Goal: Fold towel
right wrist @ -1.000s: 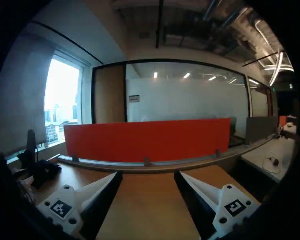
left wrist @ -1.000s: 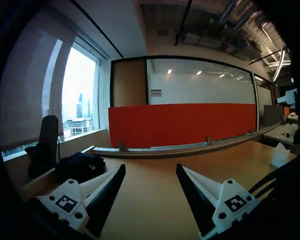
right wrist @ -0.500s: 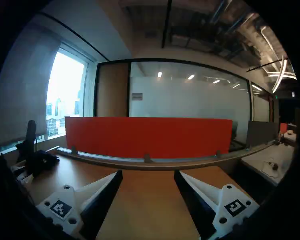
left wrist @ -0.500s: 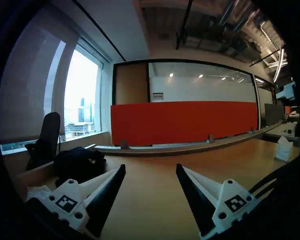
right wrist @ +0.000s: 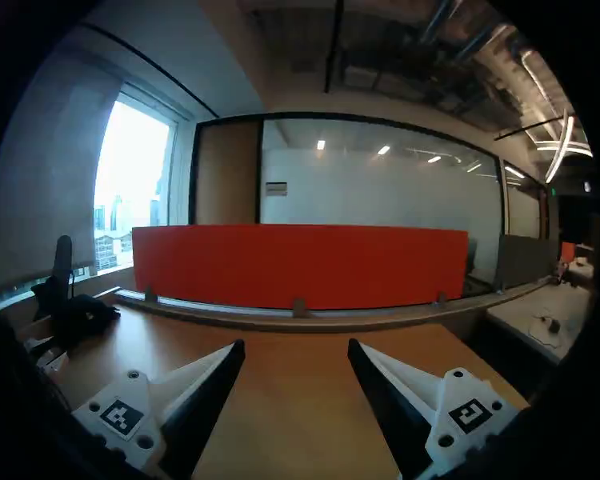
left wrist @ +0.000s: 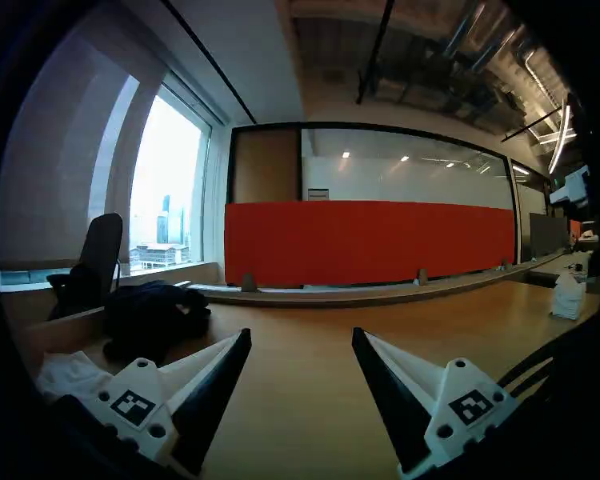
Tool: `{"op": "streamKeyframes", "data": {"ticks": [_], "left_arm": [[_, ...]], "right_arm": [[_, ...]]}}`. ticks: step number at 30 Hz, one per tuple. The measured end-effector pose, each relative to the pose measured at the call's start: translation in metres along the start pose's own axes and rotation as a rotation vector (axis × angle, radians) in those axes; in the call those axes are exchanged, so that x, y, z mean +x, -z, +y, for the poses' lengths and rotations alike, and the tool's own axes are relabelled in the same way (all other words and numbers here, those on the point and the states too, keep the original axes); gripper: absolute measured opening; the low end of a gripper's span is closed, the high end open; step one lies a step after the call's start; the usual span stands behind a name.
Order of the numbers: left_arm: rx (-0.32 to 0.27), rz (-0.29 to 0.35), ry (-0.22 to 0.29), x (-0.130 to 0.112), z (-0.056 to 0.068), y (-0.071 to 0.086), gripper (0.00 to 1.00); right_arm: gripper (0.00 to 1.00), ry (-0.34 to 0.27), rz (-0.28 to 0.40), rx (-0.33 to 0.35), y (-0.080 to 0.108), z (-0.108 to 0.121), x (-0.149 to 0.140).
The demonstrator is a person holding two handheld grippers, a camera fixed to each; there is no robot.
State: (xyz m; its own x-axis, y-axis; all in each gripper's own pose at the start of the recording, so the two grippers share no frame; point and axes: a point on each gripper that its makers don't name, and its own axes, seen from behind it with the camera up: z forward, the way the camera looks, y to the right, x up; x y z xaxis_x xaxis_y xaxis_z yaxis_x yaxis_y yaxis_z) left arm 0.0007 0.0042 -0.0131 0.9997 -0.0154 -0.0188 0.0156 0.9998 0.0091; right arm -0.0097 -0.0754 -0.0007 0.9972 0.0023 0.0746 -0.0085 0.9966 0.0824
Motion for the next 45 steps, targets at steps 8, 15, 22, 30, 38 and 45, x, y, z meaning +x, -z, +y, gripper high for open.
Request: {"op": "streamKeyframes", "data": {"ticks": [8, 15, 22, 30, 38, 45], "left_arm": [[0.005, 0.005, 0.005, -0.008, -0.002, -0.003, 0.94], [-0.002, -0.006, -0.003, -0.012, 0.001, -0.004, 0.94], [0.009, -0.026, -0.003, -0.016, -0.004, -0.006, 0.94], [0.008, -0.043, -0.004, -0.021, -0.005, -0.009, 0.94], [0.008, -0.045, -0.003, -0.022, -0.004, -0.01, 0.94], [0.008, -0.044, -0.004, -0.021, -0.004, -0.009, 0.94]], "right_arm": [[1.0, 0.008, -0.004, 0.003, -0.002, -0.002, -0.004], [1.0, 0.018, -0.005, 0.002, -0.003, -0.001, -0.006], [1.0, 0.014, -0.009, 0.003, -0.005, 0.003, -0.01], [1.0, 0.016, -0.014, 0.002, -0.005, 0.005, -0.016], [1.0, 0.015, -0.01, 0.007, -0.006, 0.004, -0.013], [1.0, 0.02, 0.009, -0.008, -0.006, 0.013, -0.005]]}}
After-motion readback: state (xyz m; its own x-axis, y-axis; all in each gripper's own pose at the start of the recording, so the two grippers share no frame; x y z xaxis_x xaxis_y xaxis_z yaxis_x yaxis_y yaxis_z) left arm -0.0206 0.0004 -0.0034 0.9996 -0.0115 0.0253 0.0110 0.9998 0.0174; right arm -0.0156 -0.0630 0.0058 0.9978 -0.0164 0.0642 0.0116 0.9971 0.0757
